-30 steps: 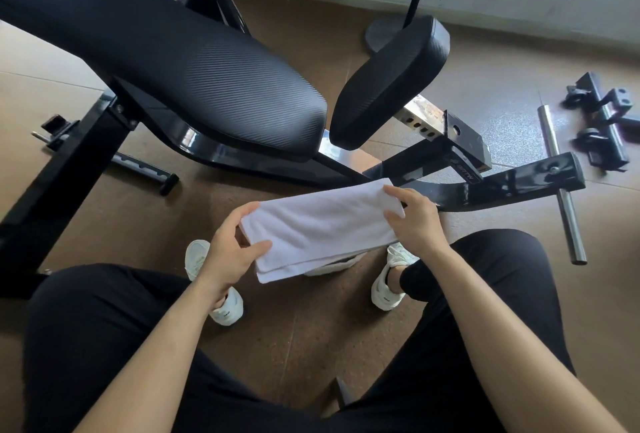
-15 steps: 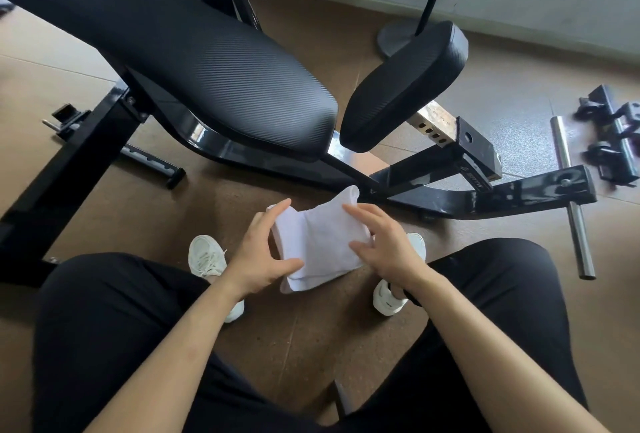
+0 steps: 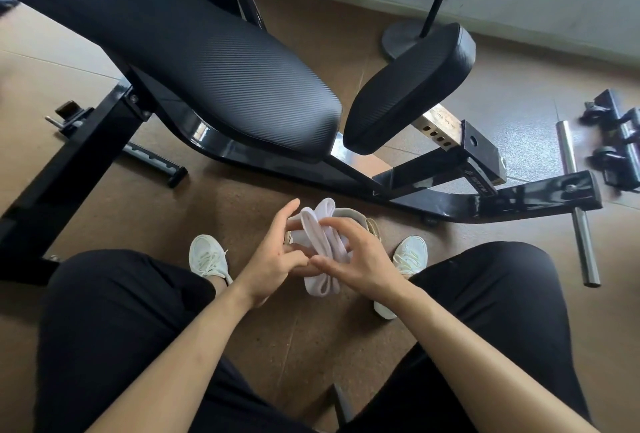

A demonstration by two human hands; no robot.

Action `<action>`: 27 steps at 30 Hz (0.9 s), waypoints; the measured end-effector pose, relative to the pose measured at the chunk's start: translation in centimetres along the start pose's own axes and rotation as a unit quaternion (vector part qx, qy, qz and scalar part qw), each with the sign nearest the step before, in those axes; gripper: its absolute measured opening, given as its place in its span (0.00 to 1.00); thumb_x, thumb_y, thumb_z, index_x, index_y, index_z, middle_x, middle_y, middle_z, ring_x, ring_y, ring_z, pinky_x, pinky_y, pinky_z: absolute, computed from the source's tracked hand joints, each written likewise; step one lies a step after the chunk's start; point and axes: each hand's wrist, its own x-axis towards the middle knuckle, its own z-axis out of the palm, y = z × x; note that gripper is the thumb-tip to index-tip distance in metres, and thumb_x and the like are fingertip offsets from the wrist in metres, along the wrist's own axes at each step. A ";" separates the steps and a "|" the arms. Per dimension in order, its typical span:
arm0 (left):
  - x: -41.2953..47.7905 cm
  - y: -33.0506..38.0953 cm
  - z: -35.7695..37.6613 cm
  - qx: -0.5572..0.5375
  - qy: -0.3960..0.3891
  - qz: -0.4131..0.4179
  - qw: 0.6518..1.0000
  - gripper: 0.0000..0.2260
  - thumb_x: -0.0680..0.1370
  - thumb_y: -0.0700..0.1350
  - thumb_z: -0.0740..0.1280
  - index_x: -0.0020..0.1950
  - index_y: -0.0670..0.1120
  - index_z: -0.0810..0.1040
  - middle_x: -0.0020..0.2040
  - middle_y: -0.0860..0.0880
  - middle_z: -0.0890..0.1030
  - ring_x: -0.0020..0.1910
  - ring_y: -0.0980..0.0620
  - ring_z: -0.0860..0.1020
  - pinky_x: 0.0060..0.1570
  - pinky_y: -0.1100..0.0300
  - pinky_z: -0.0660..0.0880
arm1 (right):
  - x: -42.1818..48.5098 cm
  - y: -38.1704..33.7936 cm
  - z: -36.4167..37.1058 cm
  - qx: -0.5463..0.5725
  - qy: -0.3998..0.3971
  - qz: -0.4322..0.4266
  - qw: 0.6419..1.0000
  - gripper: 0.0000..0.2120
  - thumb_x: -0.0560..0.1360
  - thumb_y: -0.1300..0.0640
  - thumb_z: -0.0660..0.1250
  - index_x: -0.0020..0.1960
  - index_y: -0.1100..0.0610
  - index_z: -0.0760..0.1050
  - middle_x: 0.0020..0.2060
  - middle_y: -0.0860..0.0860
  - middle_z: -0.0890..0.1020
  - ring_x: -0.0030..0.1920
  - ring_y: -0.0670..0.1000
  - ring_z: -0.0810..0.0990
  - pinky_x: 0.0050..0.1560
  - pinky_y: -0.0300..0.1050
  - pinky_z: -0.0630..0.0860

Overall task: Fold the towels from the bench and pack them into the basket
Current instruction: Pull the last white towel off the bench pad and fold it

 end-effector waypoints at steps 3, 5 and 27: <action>0.0 -0.1 0.1 -0.039 -0.010 0.006 0.999 0.36 0.72 0.39 0.68 0.78 0.57 0.61 0.72 0.52 0.70 0.64 0.43 0.80 0.58 0.49 0.82 | -0.1 -0.1 0.1 -0.025 0.018 0.007 0.999 0.32 0.71 0.43 0.77 0.71 0.45 0.67 0.66 0.45 0.75 0.61 0.42 0.74 0.59 0.42 0.77; 0.3 0.0 0.1 -0.062 -0.018 0.007 0.998 0.34 0.72 0.38 0.68 0.76 0.56 0.64 0.70 0.52 0.73 0.65 0.42 0.80 0.59 0.47 0.81 | -0.1 0.1 0.1 -0.029 0.024 -0.009 0.999 0.30 0.74 0.51 0.76 0.72 0.45 0.67 0.67 0.46 0.75 0.63 0.43 0.74 0.60 0.47 0.79; 1.7 -0.7 -3.5 0.199 -0.053 -0.031 0.978 0.22 0.71 0.67 0.71 0.46 0.48 0.80 0.46 0.46 0.82 0.47 0.42 0.81 0.45 0.50 0.75 | -1.7 0.8 -3.0 0.034 -0.112 -0.030 0.993 0.33 0.77 0.72 0.60 0.75 0.46 0.70 0.68 0.44 0.73 0.71 0.44 0.70 0.63 0.40 0.72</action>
